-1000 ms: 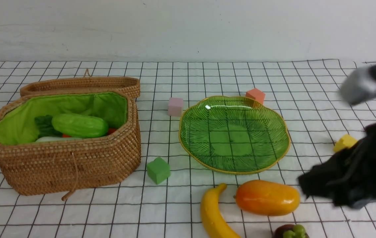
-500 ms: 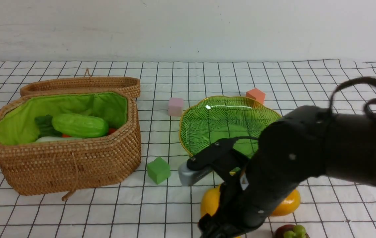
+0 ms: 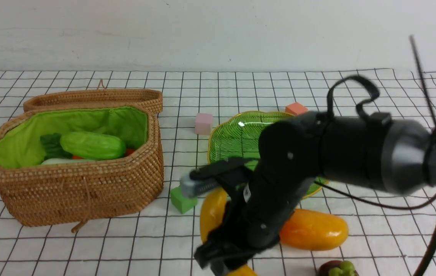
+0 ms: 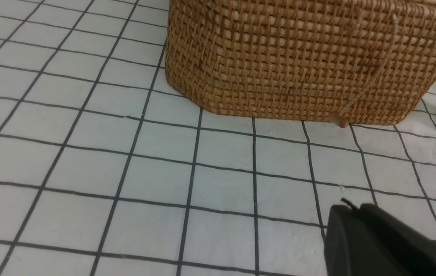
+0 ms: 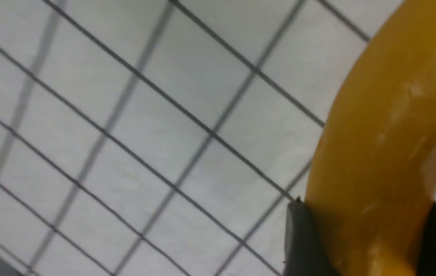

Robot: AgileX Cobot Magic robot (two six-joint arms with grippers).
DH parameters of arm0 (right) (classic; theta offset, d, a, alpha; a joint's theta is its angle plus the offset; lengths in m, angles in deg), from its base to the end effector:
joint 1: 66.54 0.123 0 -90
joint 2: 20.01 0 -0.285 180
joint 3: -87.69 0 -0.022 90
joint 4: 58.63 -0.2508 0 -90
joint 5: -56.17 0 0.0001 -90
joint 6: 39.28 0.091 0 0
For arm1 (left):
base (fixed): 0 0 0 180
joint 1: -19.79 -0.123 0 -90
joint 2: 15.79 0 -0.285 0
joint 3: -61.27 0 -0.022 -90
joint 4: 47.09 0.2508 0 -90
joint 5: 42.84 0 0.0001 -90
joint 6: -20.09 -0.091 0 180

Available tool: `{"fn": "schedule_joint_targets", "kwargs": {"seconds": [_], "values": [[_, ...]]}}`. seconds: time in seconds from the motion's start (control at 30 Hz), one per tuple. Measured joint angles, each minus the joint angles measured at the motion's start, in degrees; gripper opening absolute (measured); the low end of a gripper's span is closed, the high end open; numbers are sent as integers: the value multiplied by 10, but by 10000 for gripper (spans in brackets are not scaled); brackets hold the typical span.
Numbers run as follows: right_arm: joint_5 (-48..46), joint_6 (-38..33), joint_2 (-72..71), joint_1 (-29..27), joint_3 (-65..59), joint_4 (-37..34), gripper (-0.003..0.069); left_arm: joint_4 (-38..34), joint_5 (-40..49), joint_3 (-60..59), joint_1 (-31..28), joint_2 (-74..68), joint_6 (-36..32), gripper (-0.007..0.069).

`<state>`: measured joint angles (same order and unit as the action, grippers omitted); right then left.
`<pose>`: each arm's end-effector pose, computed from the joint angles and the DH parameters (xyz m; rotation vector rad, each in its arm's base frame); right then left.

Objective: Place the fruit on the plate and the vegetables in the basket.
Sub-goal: Use the right arm to grab a banana and put it into the right plate, then use the right arm to grab a mango and put it into the right plate

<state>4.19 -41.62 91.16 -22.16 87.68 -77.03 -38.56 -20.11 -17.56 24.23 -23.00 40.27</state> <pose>0.2503 0.2766 0.2350 -0.9384 2.7667 0.5416 0.0523 0.0012 0.1691 -0.1690 1.8889 -0.1448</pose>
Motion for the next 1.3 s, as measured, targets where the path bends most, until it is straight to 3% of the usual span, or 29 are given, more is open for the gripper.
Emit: {"fn": "schedule_joint_targets", "kwargs": {"seconds": [0.17,0.3,0.43,0.63,0.73,0.87,0.93,1.13,1.3], "values": [[-3,11,-3,-53,133,-37,363,0,0,0,0,0,0,20],[4,13,57,-147,227,-101,363,0,0,0,0,0,0,20],[32,-2,141,-206,256,-173,363,0,0,0,0,0,0,20],[50,-40,218,-245,259,-251,363,0,0,0,0,0,0,20],[50,-59,234,-258,259,-278,414,0,0,0,0,0,0,20],[37,-77,225,-268,260,-284,613,0,0,-1,0,0,0,20],[15,-86,213,-274,260,-283,661,0,0,-1,0,0,0,20],[-98,-148,118,-292,266,-230,669,0,0,-1,0,0,0,20],[-137,-260,-42,-288,205,-145,650,1,0,-1,0,0,0,22]]}}
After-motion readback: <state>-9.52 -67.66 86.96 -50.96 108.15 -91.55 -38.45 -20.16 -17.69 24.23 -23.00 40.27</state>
